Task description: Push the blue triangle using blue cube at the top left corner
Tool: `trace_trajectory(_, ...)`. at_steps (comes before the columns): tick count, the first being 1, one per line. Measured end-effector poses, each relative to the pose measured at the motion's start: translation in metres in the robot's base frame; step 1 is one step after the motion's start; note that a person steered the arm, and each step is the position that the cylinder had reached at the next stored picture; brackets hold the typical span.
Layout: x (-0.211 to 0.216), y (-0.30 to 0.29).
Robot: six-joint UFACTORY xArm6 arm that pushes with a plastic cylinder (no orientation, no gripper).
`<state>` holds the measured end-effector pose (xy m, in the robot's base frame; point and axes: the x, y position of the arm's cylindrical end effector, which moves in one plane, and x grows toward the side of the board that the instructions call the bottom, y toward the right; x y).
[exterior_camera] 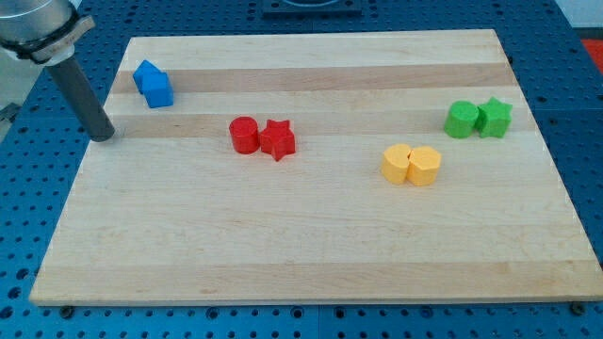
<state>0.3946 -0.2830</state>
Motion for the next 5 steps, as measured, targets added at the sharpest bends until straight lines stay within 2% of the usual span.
trace_trajectory(3, -0.019, 0.042)
trace_trajectory(5, -0.061, 0.044)
